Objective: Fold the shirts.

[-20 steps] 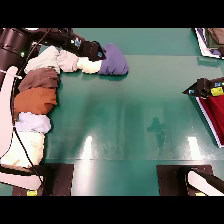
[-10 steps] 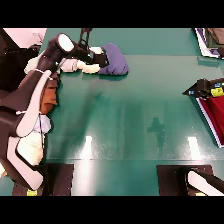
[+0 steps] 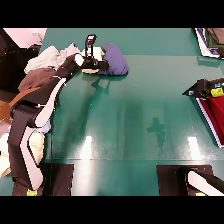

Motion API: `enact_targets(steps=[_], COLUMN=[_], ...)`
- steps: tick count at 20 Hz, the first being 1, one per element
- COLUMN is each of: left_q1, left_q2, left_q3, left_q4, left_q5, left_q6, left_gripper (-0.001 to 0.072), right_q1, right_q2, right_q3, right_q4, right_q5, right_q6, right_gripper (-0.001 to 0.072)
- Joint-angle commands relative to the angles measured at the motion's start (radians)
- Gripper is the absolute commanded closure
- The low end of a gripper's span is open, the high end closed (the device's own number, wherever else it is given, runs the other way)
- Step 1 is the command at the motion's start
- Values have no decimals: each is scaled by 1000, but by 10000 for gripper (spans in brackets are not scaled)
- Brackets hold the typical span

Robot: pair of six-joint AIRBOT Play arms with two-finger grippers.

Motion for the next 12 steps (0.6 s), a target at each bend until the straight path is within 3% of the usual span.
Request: enact_targets(steps=[1,2,3,4,5,10,12], left_q1=[-18,-24,-31,-31,-31,-28,-28], left_q2=[-14,-14,-14,-12,-5,69,150], left_q3=[1,1,2,2,2,100,115], left_q4=[-6,-7,-7,-13,-18,24,27], left_q5=[31,31,32,30,26,-67,-56], left_q6=[89,109,122,132,133,138,183], left_gripper=[64,134,412,644,674,684,685], right_q1=[1,1,1,1,1,1,1], right_q2=[1,1,1,1,1,1,1], right_q3=[-1,-1,-1,-1,-1,-1,-1], right_q4=[5,5,5,5,5,5,5], right_q5=[0,0,0,1,3,2,0], right_q6=[0,0,0,0,0,0,0], right_gripper=[696,696,696,696,696,696,696])
